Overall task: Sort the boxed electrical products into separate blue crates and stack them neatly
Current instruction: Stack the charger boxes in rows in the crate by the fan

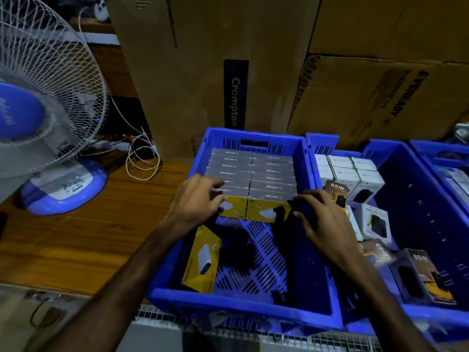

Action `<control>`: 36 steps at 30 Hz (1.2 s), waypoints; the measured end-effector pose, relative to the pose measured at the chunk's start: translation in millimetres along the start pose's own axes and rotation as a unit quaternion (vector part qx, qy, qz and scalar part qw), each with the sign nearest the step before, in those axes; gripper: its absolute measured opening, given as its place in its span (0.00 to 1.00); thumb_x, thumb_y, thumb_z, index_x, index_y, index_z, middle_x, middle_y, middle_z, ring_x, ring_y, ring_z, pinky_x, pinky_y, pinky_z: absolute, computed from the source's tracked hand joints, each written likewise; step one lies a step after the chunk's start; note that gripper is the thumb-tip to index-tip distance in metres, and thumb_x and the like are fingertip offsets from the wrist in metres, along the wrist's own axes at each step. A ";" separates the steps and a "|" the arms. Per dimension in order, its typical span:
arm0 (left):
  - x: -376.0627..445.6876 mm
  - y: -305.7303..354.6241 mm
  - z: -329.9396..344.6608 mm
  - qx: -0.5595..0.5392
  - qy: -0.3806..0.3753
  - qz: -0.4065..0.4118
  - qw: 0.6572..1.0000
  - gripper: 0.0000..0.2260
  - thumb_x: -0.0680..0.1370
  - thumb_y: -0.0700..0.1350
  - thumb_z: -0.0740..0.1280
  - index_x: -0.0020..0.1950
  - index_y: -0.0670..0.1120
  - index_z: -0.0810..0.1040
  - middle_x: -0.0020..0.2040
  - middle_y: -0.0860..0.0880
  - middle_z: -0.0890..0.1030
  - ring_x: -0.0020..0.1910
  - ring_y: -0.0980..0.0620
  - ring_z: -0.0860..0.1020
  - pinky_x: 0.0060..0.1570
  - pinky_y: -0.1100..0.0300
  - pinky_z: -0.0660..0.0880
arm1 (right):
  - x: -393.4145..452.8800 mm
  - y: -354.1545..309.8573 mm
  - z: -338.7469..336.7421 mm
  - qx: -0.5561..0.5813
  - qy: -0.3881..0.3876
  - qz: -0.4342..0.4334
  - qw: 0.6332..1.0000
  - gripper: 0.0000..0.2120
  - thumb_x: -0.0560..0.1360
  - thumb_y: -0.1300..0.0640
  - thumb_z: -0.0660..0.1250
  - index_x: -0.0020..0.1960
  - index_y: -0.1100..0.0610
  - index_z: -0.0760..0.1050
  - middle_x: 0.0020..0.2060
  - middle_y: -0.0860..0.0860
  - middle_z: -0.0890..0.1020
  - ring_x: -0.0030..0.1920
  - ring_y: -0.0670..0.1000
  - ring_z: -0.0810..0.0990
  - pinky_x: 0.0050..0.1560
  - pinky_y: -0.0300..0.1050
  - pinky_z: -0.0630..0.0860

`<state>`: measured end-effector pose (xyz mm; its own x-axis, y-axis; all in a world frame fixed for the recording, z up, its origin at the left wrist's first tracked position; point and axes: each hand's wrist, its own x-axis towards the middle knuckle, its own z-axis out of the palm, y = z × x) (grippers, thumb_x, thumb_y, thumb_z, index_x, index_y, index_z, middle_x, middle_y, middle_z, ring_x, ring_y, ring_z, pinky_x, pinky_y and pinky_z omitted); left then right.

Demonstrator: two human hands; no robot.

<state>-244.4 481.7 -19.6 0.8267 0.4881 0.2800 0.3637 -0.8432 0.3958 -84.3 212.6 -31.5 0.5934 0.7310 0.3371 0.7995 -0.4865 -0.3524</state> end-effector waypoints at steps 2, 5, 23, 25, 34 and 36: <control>-17.8 -3.0 -8.9 -0.185 0.035 -0.065 0.980 0.12 0.74 0.48 0.78 0.57 0.49 0.87 0.50 0.53 0.87 0.51 0.56 0.84 0.52 0.63 0.78 | 4.5 -14.6 0.1 -0.010 -0.023 -0.045 0.999 0.13 0.79 0.52 0.70 0.62 0.51 0.78 0.59 0.49 0.78 0.56 0.55 0.79 0.54 0.50 0.77; -42.6 -5.8 -19.3 -0.363 0.080 -0.127 0.919 0.07 0.75 0.39 0.77 0.52 0.47 0.86 0.46 0.52 0.87 0.45 0.59 0.84 0.48 0.63 0.80 | 12.5 -45.0 8.7 -0.005 -0.099 -0.129 0.987 0.16 0.77 0.48 0.67 0.64 0.49 0.76 0.60 0.47 0.79 0.59 0.55 0.78 0.59 0.51 0.75; -137.3 -0.6 -36.0 -0.471 0.172 -0.185 0.845 0.11 0.81 0.34 0.69 0.50 0.49 0.85 0.47 0.53 0.88 0.50 0.54 0.87 0.50 0.63 0.81 | 59.1 -118.7 109.0 -0.098 -0.304 -0.408 0.855 0.39 0.71 0.42 0.71 0.78 0.49 0.61 0.75 0.55 0.62 0.65 0.59 0.72 0.53 0.57 0.79; -140.3 -2.5 -34.8 -0.468 0.176 -0.192 0.844 0.10 0.81 0.35 0.69 0.51 0.49 0.86 0.47 0.52 0.88 0.51 0.54 0.86 0.52 0.59 0.82 | 59.0 -119.7 111.8 -0.098 -0.293 -0.403 0.861 0.37 0.71 0.44 0.70 0.76 0.51 0.64 0.75 0.54 0.64 0.65 0.58 0.72 0.54 0.55 0.77; -140.6 -3.5 -28.6 -0.426 0.159 -0.194 0.869 0.08 0.80 0.38 0.71 0.52 0.50 0.86 0.48 0.55 0.88 0.52 0.57 0.85 0.53 0.58 0.82 | 62.1 -108.4 100.7 -0.135 -0.318 -0.331 0.878 0.30 0.73 0.40 0.68 0.70 0.48 0.63 0.68 0.49 0.74 0.59 0.62 0.80 0.50 0.55 0.77; -140.0 -1.3 -29.1 -0.405 0.155 -0.186 0.881 0.08 0.80 0.38 0.72 0.52 0.51 0.86 0.48 0.57 0.87 0.51 0.59 0.85 0.53 0.59 0.82 | 62.3 -104.6 86.3 -0.111 -0.301 -0.309 0.895 0.30 0.74 0.31 0.63 0.68 0.49 0.68 0.63 0.48 0.77 0.59 0.60 0.80 0.46 0.53 0.75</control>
<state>-373.0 421.0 -33.9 0.5119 0.8411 0.1746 0.0548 -0.2348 0.9705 -139.0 350.4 -49.0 -0.0736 0.9862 -0.1482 0.9962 0.0658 -0.0566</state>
